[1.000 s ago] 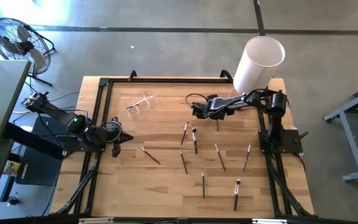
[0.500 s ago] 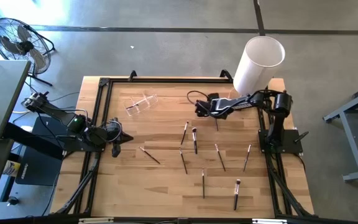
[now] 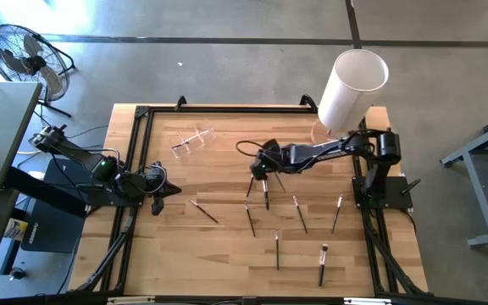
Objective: Put items in baskets/containers
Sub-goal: Put the eyeshadow brush into the transparent organizer
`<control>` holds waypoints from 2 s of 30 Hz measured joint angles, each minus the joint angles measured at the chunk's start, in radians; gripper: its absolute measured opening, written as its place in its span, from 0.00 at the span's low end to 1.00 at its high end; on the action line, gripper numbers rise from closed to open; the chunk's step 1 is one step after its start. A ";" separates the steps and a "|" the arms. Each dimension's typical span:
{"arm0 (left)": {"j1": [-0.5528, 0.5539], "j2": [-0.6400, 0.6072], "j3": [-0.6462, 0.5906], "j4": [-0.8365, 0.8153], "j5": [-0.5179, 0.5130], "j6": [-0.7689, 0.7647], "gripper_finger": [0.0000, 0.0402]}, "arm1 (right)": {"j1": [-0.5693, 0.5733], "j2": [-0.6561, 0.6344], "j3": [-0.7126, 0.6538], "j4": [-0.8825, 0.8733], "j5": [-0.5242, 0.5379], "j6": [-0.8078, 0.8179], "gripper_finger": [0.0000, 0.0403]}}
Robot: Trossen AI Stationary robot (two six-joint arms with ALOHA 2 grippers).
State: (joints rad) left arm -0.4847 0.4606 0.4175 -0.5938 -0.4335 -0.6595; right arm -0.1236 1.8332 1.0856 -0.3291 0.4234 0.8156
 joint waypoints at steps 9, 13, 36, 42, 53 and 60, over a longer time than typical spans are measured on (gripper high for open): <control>0.000 0.000 0.000 0.000 -0.003 0.005 0.00 | 0.030 -0.014 0.011 0.575 0.010 -0.438 0.00; 0.000 0.000 0.000 0.001 -0.004 0.005 0.00 | -0.009 0.017 0.011 0.881 -0.048 -0.524 0.00; 0.000 0.000 0.000 0.001 -0.070 -0.056 0.00 | -0.240 0.562 0.671 1.316 -0.506 -0.643 0.00; 0.000 0.000 0.000 0.000 -0.070 -0.070 0.00 | -0.283 0.648 0.752 1.241 -0.553 -0.639 0.00; 0.000 0.000 0.000 -0.045 -0.108 -0.131 0.00 | -0.292 0.656 0.725 1.045 -0.533 -0.720 0.02; 0.000 0.000 0.000 -0.045 -0.108 -0.131 0.00 | -0.280 0.638 0.725 1.019 -0.538 -0.763 0.15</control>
State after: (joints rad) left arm -0.4847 0.4605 0.4175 -0.6384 -0.5412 -0.7906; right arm -0.4038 2.4715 1.8107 0.6895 -0.1150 0.0522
